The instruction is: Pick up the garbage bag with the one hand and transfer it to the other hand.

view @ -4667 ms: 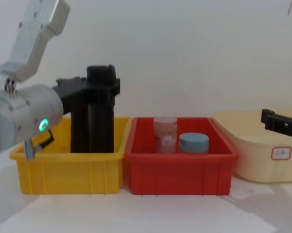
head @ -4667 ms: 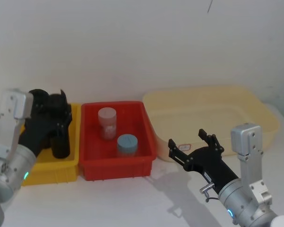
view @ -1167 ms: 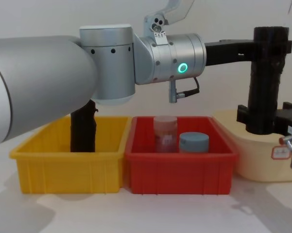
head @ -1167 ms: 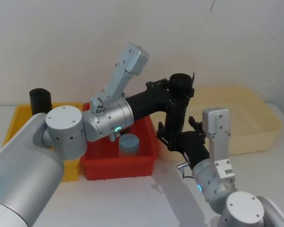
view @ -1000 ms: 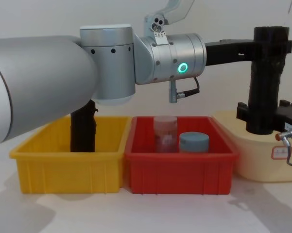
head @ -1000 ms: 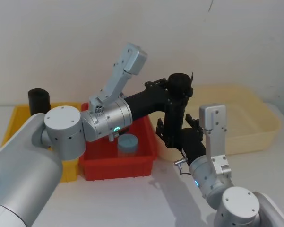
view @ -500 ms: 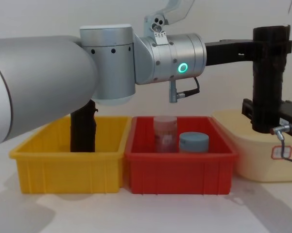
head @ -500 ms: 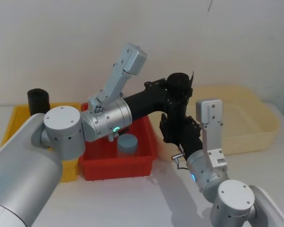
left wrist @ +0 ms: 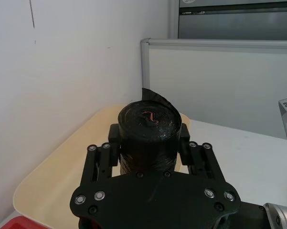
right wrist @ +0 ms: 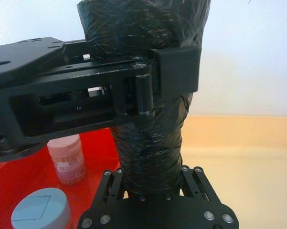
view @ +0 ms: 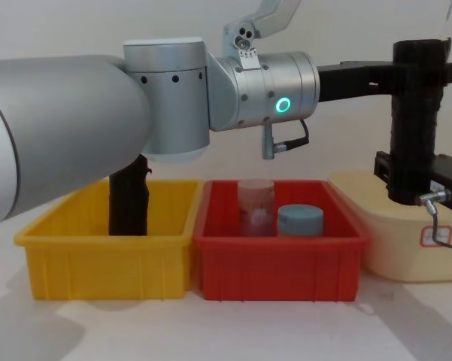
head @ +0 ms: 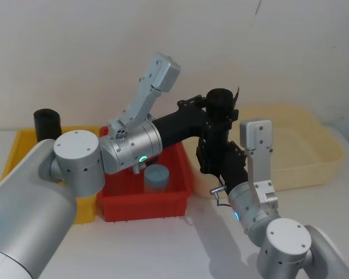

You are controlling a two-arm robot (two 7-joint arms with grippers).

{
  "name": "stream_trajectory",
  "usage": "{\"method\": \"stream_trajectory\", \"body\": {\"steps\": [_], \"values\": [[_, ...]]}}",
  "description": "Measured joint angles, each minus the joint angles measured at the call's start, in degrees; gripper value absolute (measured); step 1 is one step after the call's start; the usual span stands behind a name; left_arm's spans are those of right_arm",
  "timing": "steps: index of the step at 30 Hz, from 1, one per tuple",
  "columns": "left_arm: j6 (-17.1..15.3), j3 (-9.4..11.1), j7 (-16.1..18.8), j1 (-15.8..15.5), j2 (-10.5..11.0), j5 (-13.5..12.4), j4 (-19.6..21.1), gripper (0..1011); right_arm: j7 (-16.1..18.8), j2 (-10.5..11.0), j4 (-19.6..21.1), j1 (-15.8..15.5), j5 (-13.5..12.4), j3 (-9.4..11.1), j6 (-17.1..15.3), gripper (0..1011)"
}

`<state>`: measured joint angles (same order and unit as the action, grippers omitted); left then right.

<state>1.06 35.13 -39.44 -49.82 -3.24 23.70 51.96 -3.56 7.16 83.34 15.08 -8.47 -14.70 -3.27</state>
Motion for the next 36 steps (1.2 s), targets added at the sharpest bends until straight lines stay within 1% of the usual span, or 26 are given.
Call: {"method": "stream_trajectory", "body": {"steps": [2, 3, 6, 8, 9, 13, 18, 22, 30, 33, 36], "values": [[0.0, 0.0, 0.0, 0.0, 0.0, 0.0, 0.0, 711, 0.0, 0.0, -0.1, 0.1, 0.0, 0.0, 0.0, 467], [0.0, 0.0, 0.0, 0.0, 0.0, 0.0, 0.0, 764, 0.0, 0.0, -0.1, 0.1, 0.0, 0.0, 0.0, 468], [0.0, 0.0, 0.0, 0.0, 0.0, 0.0, 0.0, 816, 0.0, -0.1, -0.1, 0.1, 0.0, 0.0, 0.0, 468], [0.0, 0.0, 0.0, 0.0, 0.0, 0.0, 0.0, 906, 0.0, -0.1, -0.1, 0.1, 0.0, 0.0, 0.0, 468], [0.0, 0.0, 0.0, 0.0, 0.0, 0.0, 0.0, 906, 0.0, -0.1, -0.1, 0.1, 0.0, 0.0, -0.1, 468], [0.0, 0.0, 0.0, 0.0, 0.0, 0.0, 0.0, 998, 0.0, -0.1, -0.3, 0.2, 0.1, 0.2, -0.1, 468], [0.0, 0.0, 0.0, 0.0, 0.0, 0.0, 0.0, 1001, -0.2, -0.3, -1.0, 0.8, 0.1, 0.7, -0.3, 467], [0.0, 0.0, 0.0, 0.0, 0.0, 0.0, 0.0, 1001, -0.7, -0.5, -2.8, 2.3, 0.1, 1.6, -0.3, 468], [0.0, 0.0, 0.0, 0.0, 0.0, 0.0, 0.0, 1001, -2.1, -0.6, -7.2, 6.0, 0.1, 3.9, 0.0, 467], [0.0, 0.0, 0.0, 0.0, 0.0, 0.0, 0.0, 1001, -3.1, -0.6, -9.9, 7.9, 0.1, 5.3, 0.4, 468], [0.0, 0.0, 0.0, 0.0, 0.0, 0.0, 0.0, 1001, -3.7, -0.6, -11.6, 9.3, 0.1, 6.2, 0.6, 467]]}}
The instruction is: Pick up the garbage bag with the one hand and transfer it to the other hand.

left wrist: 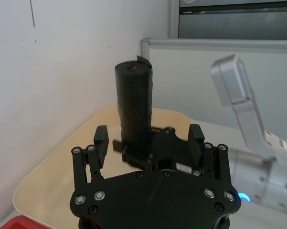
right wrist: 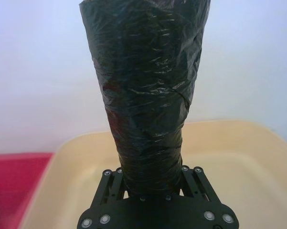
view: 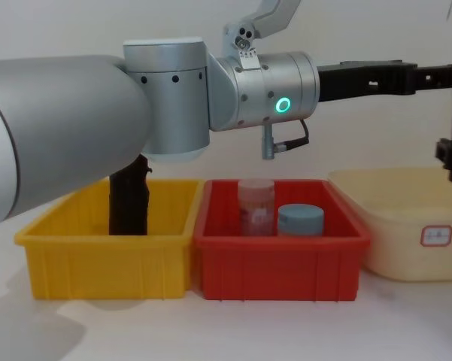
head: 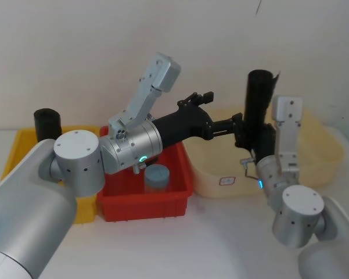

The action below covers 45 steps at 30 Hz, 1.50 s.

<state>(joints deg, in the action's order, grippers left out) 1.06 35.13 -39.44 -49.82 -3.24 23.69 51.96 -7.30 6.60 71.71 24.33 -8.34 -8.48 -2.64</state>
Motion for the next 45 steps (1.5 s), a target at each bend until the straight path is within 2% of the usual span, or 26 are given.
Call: {"method": "stream_trajectory", "body": {"steps": [3, 12, 21, 25, 26, 29, 32, 45], "values": [[0.0, 0.0, 0.0, 0.0, 0.0, 0.0, 0.0, 1001, -1.4, 0.1, -2.8, 2.0, 0.0, 1.5, 0.4, 468], [0.0, 0.0, 0.0, 0.0, 0.0, 0.0, 0.0, 1001, -4.4, 0.6, -8.2, 5.9, 1.0, 3.8, 0.2, 467], [0.0, 0.0, 0.0, 0.0, 0.0, 0.0, 0.0, 1001, -6.0, 2.2, -10.8, 8.3, 3.8, 3.8, -0.9, 709], [0.0, 0.0, 0.0, 0.0, 0.0, 0.0, 0.0, 1001, -5.5, 2.8, -10.6, 8.5, 4.3, 3.6, -0.8, 856], [0.0, 0.0, 0.0, 0.0, 0.0, 0.0, 0.0, 1001, -5.0, 3.0, -10.2, 8.5, 4.5, 3.5, -0.6, 856], [0.0, 0.0, 0.0, 0.0, 0.0, 0.0, 0.0, 1001, -3.9, 3.4, -9.1, 8.5, 4.7, 3.3, 0.0, 950], [0.0, 0.0, 0.0, 0.0, 0.0, 0.0, 0.0, 1001, -3.0, 3.7, -8.1, 8.1, 4.7, 3.1, 0.4, 1001], [0.0, 0.0, 0.0, 0.0, 0.0, 0.0, 0.0, 1001, 2.5, 3.9, -1.0, 4.9, 4.5, 1.3, 1.7, 1001]]}}
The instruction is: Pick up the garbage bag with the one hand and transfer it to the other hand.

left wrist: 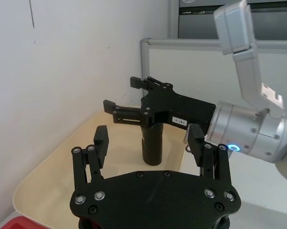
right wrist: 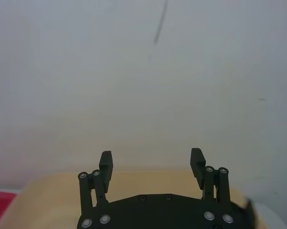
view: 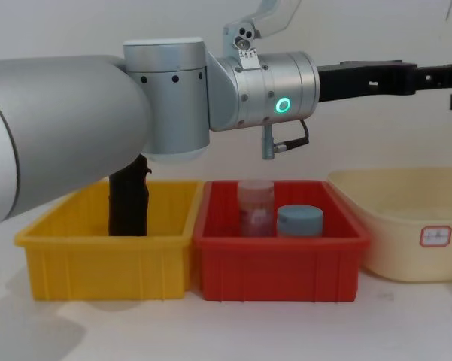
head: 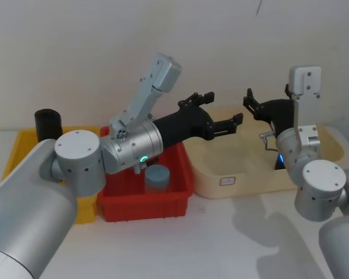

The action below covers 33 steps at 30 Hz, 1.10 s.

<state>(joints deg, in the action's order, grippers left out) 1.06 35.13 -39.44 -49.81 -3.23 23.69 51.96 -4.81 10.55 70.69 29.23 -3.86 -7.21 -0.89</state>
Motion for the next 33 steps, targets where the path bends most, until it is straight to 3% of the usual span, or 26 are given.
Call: {"method": "stream_trajectory", "body": {"steps": [10, 16, 25, 33], "values": [[0.9, 0.1, 2.1, 1.4, 1.1, -0.8, 2.9, 1001, 2.2, 0.3, 2.7, -1.6, 0.6, -1.3, -1.2, 1001], [2.6, 0.1, 4.6, 3.2, 2.6, -2.2, 7.1, 1001, 3.6, 0.7, 3.5, -2.1, 1.7, -2.3, -3.4, 1001], [4.2, -0.8, 9.9, 7.9, 6.6, -5.8, 17.0, 1001, 6.2, 0.9, 4.2, -2.7, 2.7, -4.2, -5.7, 1001], [4.3, -2.7, 15.6, 14.2, 10.8, -9.0, 27.2, 1001, 9.2, 0.7, 5.3, -3.2, 2.8, -5.7, -7.0, 1001]]}}
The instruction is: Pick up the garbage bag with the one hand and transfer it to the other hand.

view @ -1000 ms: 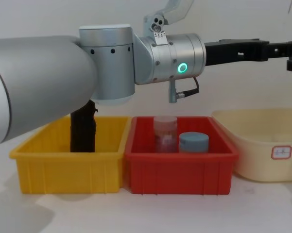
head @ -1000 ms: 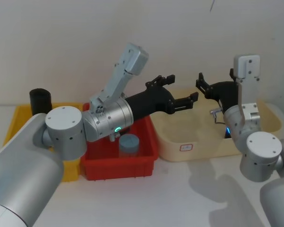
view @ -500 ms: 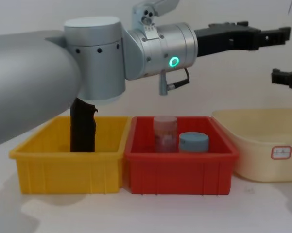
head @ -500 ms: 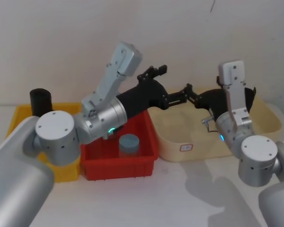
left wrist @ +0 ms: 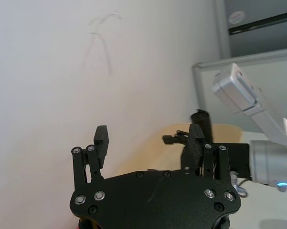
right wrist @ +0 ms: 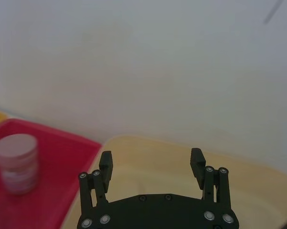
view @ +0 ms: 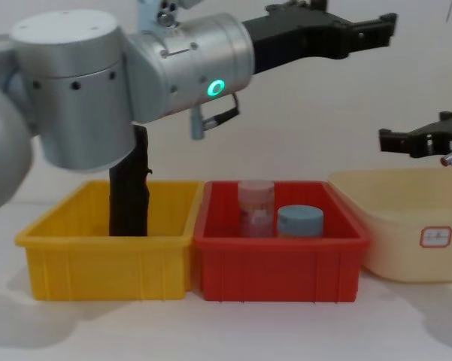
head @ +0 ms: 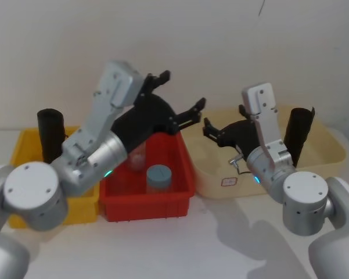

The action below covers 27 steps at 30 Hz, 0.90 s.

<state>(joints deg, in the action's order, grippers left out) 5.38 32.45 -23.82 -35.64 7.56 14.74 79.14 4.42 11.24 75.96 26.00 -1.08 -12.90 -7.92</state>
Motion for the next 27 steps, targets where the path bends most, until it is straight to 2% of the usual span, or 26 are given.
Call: {"method": "stream_trajectory", "body": {"steps": [11, 21, 27], "values": [[-0.4, -3.6, 7.5, 9.5, 4.1, -2.6, 9.7, 1001, 4.9, -0.6, 2.6, -1.3, -0.8, -2.1, -0.8, 1001], [-0.4, -5.7, 10.6, 14.5, 5.8, -2.9, 13.3, 1001, 8.3, -0.5, 4.6, -2.7, -0.9, -4.0, -0.8, 1001], [-0.4, -6.4, 11.5, 16.1, 6.4, -3.0, 14.3, 1001, 9.5, -0.2, 5.2, -3.2, -0.9, -4.7, -0.8, 1002]]}}
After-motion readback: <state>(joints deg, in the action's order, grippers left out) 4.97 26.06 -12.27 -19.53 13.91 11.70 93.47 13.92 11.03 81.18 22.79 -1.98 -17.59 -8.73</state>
